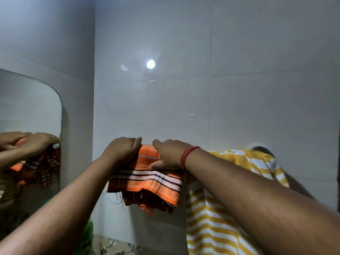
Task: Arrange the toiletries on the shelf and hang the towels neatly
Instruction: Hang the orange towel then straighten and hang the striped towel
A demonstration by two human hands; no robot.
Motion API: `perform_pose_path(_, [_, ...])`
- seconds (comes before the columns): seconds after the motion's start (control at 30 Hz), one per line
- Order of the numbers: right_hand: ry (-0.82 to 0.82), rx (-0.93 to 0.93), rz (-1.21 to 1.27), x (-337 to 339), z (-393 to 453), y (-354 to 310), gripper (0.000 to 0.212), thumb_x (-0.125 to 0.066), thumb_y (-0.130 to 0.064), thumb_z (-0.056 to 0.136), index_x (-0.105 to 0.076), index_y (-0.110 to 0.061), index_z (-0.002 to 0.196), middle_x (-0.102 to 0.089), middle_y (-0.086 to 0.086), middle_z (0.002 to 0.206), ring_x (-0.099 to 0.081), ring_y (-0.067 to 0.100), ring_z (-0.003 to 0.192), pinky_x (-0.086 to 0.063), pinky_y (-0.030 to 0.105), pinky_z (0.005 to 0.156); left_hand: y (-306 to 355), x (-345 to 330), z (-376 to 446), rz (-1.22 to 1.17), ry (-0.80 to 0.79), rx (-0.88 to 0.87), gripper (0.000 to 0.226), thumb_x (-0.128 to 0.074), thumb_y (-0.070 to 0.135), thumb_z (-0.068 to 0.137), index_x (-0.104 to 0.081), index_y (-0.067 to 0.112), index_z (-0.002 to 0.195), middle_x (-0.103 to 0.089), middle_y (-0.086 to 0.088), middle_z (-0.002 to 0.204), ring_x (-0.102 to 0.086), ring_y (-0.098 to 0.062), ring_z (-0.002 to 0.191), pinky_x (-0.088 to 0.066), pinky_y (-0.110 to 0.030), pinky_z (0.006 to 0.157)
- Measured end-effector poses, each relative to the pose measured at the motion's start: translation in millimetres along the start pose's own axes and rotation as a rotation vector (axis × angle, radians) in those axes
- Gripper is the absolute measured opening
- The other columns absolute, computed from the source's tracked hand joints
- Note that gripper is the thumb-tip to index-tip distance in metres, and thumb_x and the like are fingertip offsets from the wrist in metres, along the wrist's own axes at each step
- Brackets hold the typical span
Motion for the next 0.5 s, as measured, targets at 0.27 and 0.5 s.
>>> perform_pose_path(0.27, [0.732,-0.147,0.133,47,-151,27,0.037,-0.062,-0.037,0.086,-0.061,-0.018,0.118,-0.064,0.000,0.115,-0.057,0.021,0.111,-0.049,0.037,0.095,90,21,-103,-0.250,0.460,-0.284,0.033,-0.050,0.021,0.083,-0.061,0.007,0.111,-0.063,-0.015,0.124,-0.057,-0.035,0.115,-0.040,-0.054,0.105])
perform_pose_path(0.5, [1.169,-0.697,0.314,0,-264,78,0.038,-0.074,-0.016,0.082,-0.056,-0.003,0.113,-0.055,0.016,0.116,-0.051,0.033,0.108,-0.044,0.041,0.093,189,-23,-152,-0.615,0.294,-0.278,0.039,-0.059,0.025,0.087,-0.055,0.010,0.122,-0.057,-0.006,0.130,-0.050,-0.020,0.124,-0.039,-0.032,0.109])
Point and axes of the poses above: each hand's wrist, its own z-axis towards the middle knuckle, its own x-axis out of the back of the hand, y = z × x, the point moved 9 cm from there along z, towards the middle knuckle
